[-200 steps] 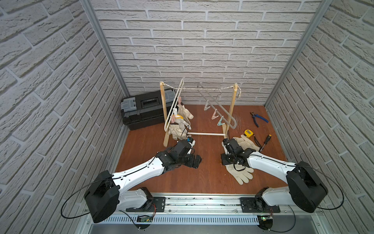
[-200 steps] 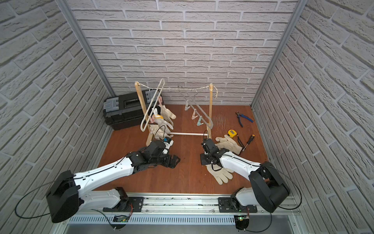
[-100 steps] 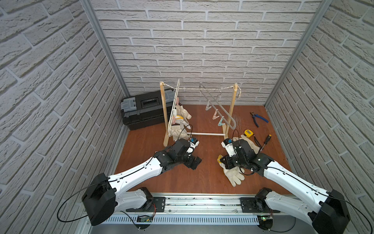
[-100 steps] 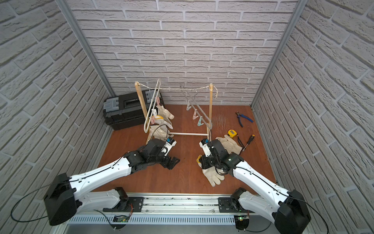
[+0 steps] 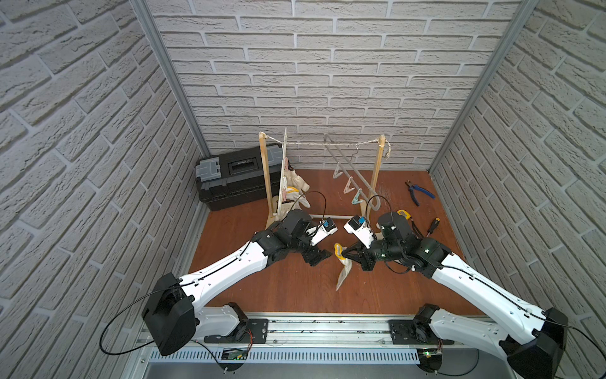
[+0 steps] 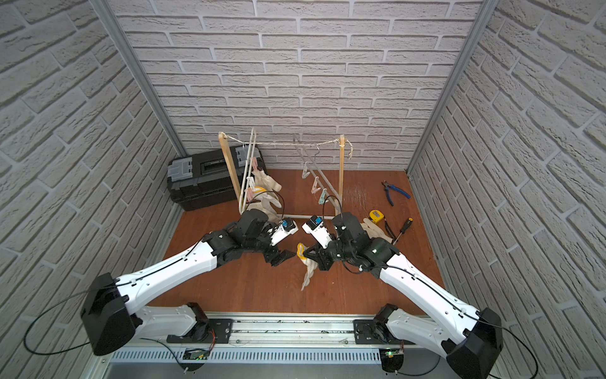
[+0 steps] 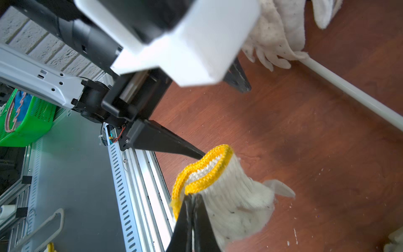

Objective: Clip the gloves onto a hanger to dry
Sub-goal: Pick up the glove from the center of the board.

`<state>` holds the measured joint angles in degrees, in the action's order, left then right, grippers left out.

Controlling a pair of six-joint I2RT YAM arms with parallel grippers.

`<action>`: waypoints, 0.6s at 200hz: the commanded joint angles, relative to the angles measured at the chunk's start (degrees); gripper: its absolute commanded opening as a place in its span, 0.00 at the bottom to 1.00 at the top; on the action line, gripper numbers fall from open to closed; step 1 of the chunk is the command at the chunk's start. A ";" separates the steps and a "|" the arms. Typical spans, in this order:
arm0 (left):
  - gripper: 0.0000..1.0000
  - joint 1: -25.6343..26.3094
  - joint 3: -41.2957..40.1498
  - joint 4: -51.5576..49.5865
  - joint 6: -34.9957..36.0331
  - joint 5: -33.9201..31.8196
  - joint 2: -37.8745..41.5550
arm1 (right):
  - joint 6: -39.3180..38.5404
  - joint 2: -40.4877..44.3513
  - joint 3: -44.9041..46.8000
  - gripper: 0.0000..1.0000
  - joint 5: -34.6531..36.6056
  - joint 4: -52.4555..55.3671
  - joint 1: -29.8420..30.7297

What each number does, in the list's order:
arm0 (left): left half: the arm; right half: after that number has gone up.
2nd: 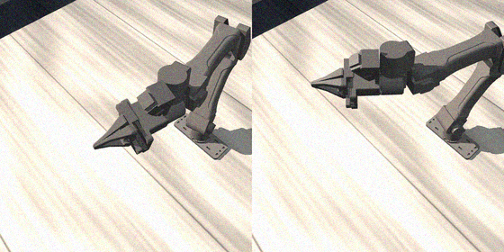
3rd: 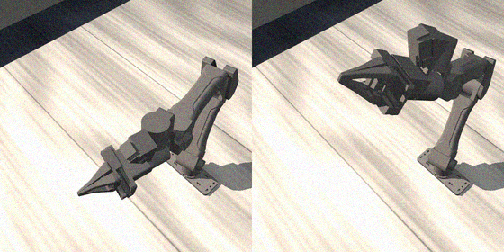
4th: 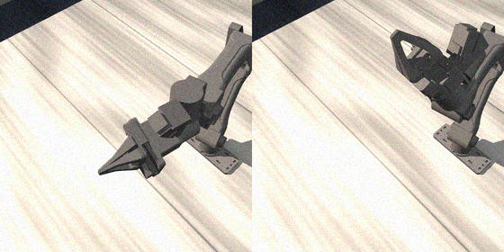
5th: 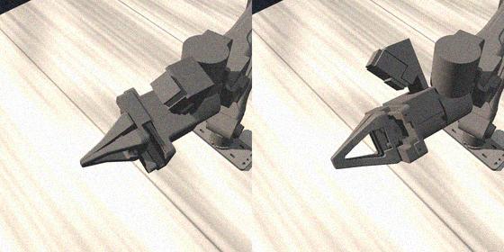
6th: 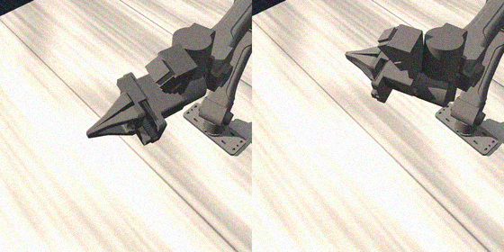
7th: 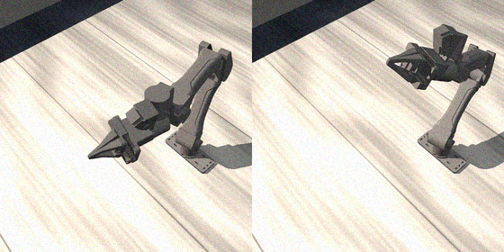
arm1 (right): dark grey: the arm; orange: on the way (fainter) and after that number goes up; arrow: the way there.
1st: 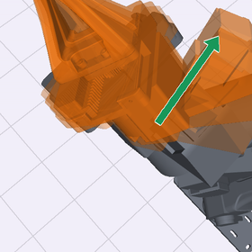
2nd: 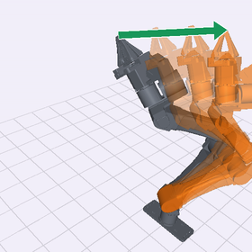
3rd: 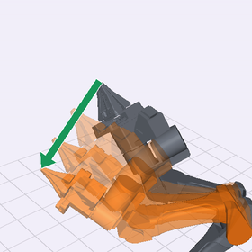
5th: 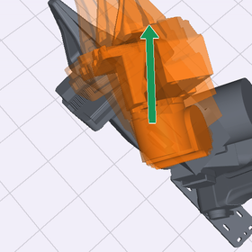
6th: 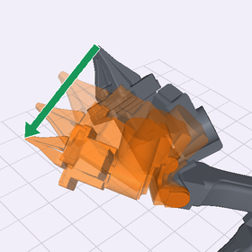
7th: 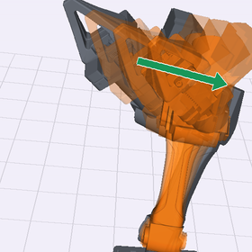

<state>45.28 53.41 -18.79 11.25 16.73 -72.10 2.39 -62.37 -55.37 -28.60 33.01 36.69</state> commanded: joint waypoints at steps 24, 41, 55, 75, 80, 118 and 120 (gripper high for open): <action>0.82 -0.24 1.15 1.40 12.52 1.59 5.19 | -11.58 -5.21 -10.24 0.03 -2.86 8.18 0.14; 0.81 0.44 3.21 -1.19 16.17 -1.03 5.19 | -14.72 -7.40 -13.92 0.03 -4.63 11.64 -0.65; 0.80 1.20 4.95 -3.31 18.86 -2.81 4.87 | -16.77 -9.35 -16.40 0.03 -5.99 14.30 -1.24; 0.79 1.97 6.73 -4.50 21.76 -3.49 4.07 | -18.80 -11.27 -18.76 0.03 -8.22 16.21 -1.77; 0.78 2.12 7.30 -4.80 22.39 -3.55 3.83 | -19.17 -11.74 -19.25 0.03 -8.79 16.59 -1.94; 0.68 2.71 11.31 -8.07 24.81 -1.97 1.31 | -20.97 -13.61 -21.98 0.03 -10.80 18.20 -3.22; 0.68 2.71 11.42 -8.17 24.82 -1.79 1.23 | -21.10 -13.62 -22.10 0.03 -10.94 18.29 -3.29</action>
<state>47.44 62.26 -24.56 32.47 14.17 -69.52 -15.68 -75.77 -75.37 -36.27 49.34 34.26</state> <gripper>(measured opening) 0.708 0.057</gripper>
